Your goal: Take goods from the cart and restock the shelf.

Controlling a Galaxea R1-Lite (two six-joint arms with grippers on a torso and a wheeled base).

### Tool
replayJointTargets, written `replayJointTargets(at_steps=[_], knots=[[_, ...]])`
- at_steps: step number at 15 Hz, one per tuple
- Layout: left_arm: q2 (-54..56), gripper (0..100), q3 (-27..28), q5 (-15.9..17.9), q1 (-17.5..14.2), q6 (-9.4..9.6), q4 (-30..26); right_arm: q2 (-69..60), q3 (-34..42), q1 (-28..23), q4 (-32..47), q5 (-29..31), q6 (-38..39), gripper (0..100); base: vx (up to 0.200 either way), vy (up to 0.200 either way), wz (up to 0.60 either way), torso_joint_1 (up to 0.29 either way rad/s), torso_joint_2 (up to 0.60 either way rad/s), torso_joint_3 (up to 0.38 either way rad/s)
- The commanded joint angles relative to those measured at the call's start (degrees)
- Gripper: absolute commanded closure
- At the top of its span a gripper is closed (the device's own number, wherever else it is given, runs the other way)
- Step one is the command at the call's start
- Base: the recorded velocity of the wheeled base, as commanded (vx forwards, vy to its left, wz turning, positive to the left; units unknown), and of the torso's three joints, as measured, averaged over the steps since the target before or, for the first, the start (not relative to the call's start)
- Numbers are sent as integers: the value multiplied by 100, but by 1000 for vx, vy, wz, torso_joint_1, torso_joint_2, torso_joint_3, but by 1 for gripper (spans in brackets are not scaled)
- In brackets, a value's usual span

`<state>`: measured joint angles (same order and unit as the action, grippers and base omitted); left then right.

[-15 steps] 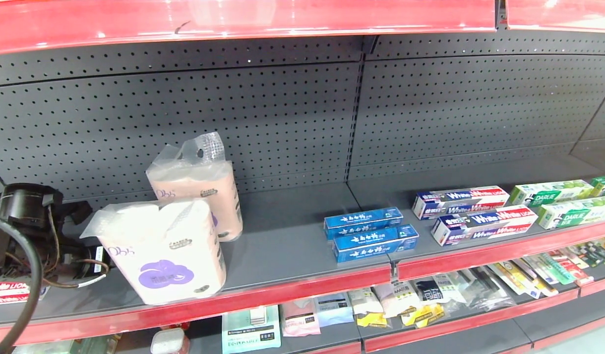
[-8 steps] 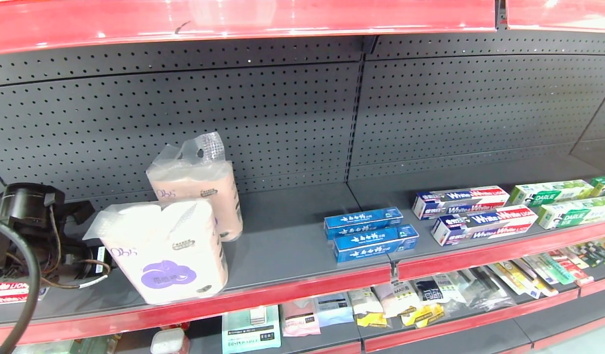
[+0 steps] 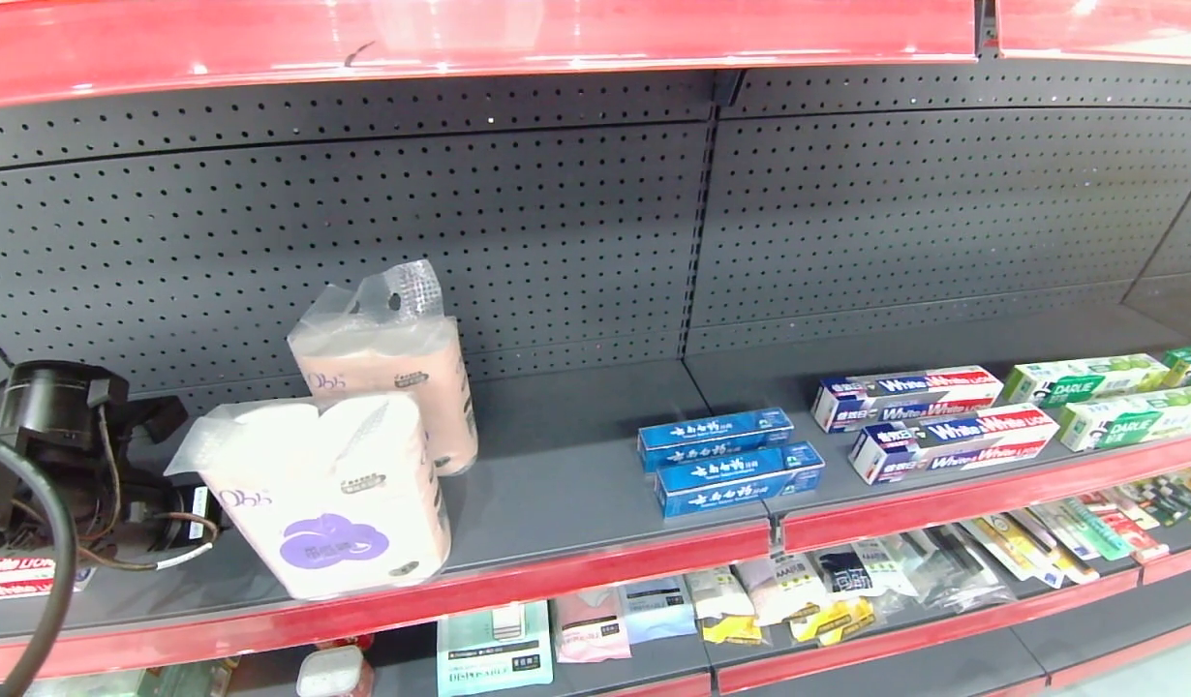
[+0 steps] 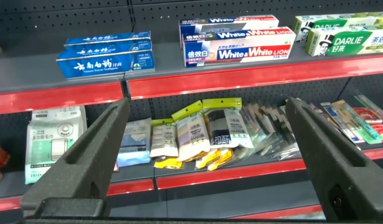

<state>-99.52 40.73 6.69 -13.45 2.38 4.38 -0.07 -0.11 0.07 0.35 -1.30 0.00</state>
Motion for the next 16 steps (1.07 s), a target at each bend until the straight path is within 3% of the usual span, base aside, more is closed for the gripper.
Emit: replayJointTargets(at_steps=[1,13,16], knots=[[12,0,-21,-1,35,-9,2,7,2,-7,0,-1,0,0,0,0,0,0,0,0],[91,0,-74,-1,105,-9,2,7,2,1,0,-10,0,0,0,0,0,0,0,0],[100,0,-39,-10,-62,0,28,7,2,1,0,-1,0,0,0,0,0,0,0,0]])
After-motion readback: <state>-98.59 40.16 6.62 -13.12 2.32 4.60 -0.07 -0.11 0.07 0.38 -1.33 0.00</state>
